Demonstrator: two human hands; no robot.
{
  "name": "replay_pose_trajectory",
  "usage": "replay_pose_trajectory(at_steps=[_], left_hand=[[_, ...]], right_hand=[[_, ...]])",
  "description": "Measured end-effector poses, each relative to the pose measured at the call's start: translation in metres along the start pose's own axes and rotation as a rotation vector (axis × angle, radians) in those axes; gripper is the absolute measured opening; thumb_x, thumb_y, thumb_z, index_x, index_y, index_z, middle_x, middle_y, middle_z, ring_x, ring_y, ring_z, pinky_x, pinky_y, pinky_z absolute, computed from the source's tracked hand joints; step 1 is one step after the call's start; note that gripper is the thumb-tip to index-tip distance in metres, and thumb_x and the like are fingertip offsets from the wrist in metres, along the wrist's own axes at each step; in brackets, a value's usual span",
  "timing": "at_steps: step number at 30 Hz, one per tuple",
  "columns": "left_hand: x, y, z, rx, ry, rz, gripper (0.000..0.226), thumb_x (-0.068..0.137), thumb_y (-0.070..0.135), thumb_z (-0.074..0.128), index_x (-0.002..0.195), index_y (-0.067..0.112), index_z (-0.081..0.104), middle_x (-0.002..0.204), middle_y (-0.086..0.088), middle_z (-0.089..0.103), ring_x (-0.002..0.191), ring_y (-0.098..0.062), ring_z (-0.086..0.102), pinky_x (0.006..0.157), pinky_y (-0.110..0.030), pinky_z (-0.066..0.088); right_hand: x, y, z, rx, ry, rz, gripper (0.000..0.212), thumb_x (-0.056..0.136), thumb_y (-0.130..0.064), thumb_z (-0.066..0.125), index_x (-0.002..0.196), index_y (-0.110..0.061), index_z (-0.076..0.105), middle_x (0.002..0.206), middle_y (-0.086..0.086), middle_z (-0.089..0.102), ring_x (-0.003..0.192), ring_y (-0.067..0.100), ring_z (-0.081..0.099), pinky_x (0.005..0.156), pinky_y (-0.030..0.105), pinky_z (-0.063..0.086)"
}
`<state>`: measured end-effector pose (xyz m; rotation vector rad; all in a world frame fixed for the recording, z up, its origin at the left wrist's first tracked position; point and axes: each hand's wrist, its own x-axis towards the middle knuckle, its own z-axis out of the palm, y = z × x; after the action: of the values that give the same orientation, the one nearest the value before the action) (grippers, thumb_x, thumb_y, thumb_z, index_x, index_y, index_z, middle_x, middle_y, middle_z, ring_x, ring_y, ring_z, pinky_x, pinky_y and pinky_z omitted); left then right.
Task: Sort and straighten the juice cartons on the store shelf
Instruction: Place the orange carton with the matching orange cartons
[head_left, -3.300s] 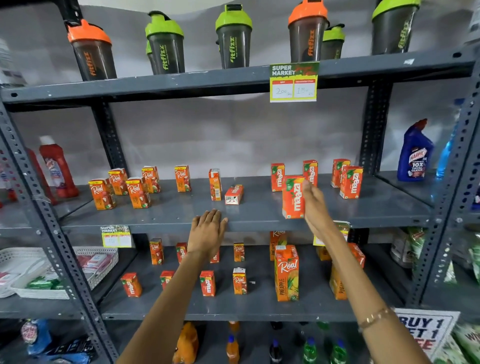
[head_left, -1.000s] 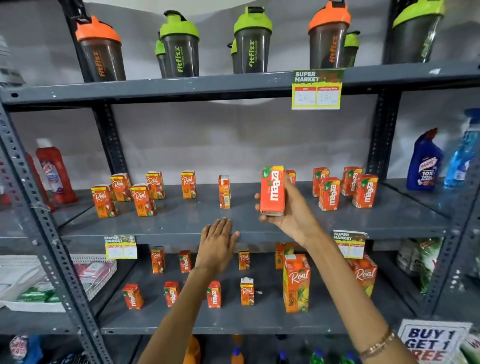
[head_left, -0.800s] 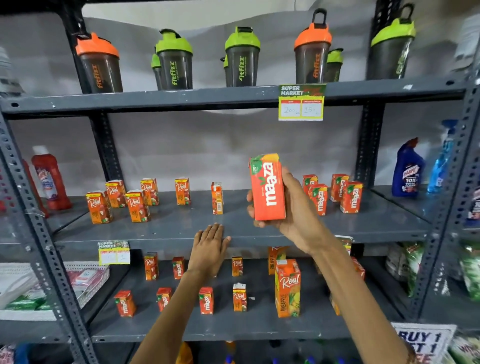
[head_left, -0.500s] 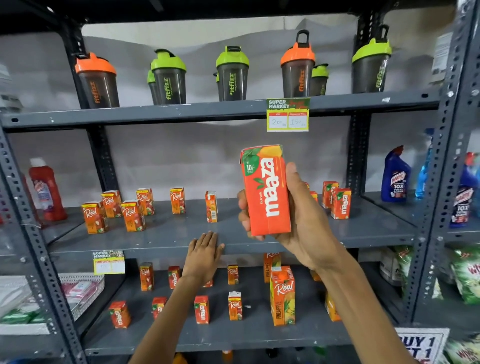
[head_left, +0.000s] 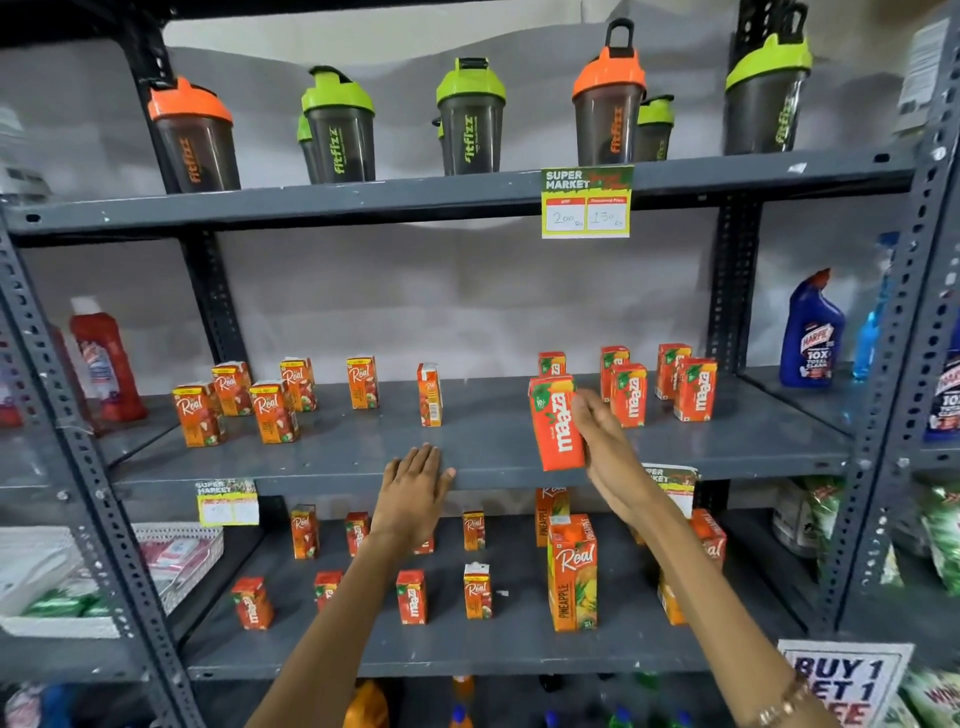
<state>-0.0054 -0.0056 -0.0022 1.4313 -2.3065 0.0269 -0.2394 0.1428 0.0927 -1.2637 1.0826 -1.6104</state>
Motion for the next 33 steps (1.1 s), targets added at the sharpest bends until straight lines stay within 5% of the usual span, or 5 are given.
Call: replay_pose_trajectory(at_steps=[8,23,27,30,33], left_hand=[[0.002,-0.002,0.003,-0.046,0.05,-0.012,0.066,0.102,0.057,0.016,0.157,0.022,0.023,0.167,0.001,0.023,0.156,-0.02,0.016,0.121,-0.035,-0.005],[0.002,-0.008,-0.003,-0.04,0.079,0.01,0.07,0.099,0.062,0.013,0.157,0.025,0.022,0.167,0.004,0.023,0.156,-0.018,0.016,0.121,-0.033,-0.006],[-0.018,-0.053,-0.003,-0.007,0.067,-0.005,0.073,0.097,0.064,0.008,0.157,0.024,0.02,0.167,0.003,0.023,0.156,-0.018,0.017,0.12,-0.031,-0.006],[-0.018,-0.048,-0.005,0.011,0.073,0.031,0.077,0.096,0.066,0.002,0.157,0.024,0.02,0.167,0.003,0.022,0.156,-0.018,0.014,0.123,-0.035,-0.006],[-0.014,-0.051,-0.013,0.037,0.094,0.012,0.079,0.095,0.065,-0.001,0.157,0.023,0.022,0.167,0.002,0.022,0.156,-0.019,0.013,0.126,-0.04,-0.006]], right_hand=[[0.091,0.043,-0.051,-0.043,0.068,0.116,0.044,0.102,-0.019,0.047,0.145,-0.014,0.041,0.147,0.012,0.05,0.138,0.026,0.048,0.112,0.045,0.042],[0.115,0.043,-0.046,-0.236,0.145,0.082,0.053,0.103,-0.026,0.043,0.154,-0.014,0.031,0.154,0.012,0.044,0.141,0.028,0.045,0.114,0.051,0.04],[0.093,0.07,0.015,-0.616,0.35,-0.112,0.054,0.101,-0.03,0.05,0.15,-0.014,0.036,0.152,0.009,0.046,0.139,0.024,0.047,0.11,0.038,0.043],[0.07,0.081,0.031,-0.627,0.564,-0.378,0.034,0.096,-0.021,0.06,0.129,-0.018,0.052,0.13,0.005,0.056,0.114,0.014,0.058,0.091,0.023,0.051],[0.08,0.082,0.049,-0.619,0.419,-0.393,0.026,0.094,-0.014,0.063,0.119,-0.016,0.058,0.116,0.003,0.061,0.103,0.013,0.062,0.083,0.015,0.05]])
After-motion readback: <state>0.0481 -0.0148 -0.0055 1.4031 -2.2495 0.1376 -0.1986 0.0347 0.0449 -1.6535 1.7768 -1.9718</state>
